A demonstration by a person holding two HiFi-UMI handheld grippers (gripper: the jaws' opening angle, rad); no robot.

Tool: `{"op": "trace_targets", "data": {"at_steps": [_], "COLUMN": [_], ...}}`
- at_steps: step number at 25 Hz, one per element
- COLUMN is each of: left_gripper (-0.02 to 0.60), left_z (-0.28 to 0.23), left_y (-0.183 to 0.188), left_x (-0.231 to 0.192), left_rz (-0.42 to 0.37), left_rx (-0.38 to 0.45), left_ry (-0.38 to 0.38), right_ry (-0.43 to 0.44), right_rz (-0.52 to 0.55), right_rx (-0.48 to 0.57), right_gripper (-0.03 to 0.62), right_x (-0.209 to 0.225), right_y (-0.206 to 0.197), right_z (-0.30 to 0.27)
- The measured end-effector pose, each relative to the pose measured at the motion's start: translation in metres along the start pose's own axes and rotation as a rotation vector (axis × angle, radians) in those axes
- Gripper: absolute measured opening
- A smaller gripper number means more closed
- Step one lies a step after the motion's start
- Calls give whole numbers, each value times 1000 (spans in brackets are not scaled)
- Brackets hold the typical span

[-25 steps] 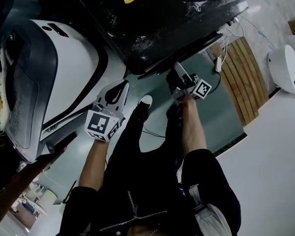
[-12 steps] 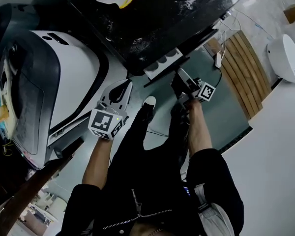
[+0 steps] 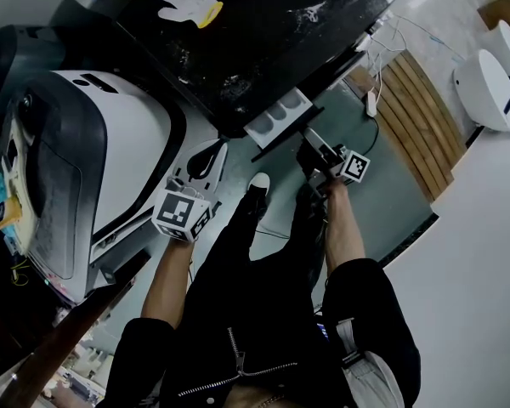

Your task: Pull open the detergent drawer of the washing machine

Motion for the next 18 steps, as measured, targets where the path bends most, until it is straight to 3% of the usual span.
{"op": "trace_targets", "data": {"at_steps": [7, 9, 12, 15, 18], "left_gripper": [18, 18, 18, 18, 18], "left_z": [1, 2, 2, -1, -2], "left_y": [1, -1, -5, -9, -11], "left_x": [-4, -6, -10, -11, -3], "left_rz": [-13, -18, -23, -22, -24], "left_rx": [-11, -19, -33, -39, -43], "left_ry": [-6, -4, -2, -6, -21], "right_ry": [5, 48, 130, 103, -23], "right_rz": [6, 10, 55, 105, 136], "right_rx": [-22, -25, 31, 13, 11], "right_gripper": [81, 18, 8, 8, 9], "right_x": [5, -2, -19, -16, 1], "right_y": [-4, -3, 11, 17, 12], "right_z": [7, 12, 17, 9, 13]}}
Point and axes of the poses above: the fingertips, and each gripper's own axes: z backward along the fingers, x to its right, y out of its top, the point moved 1 cm from there along z, backward along the fingers, and after that the axes turned 14 degrees about z, right-handed, at the moved point
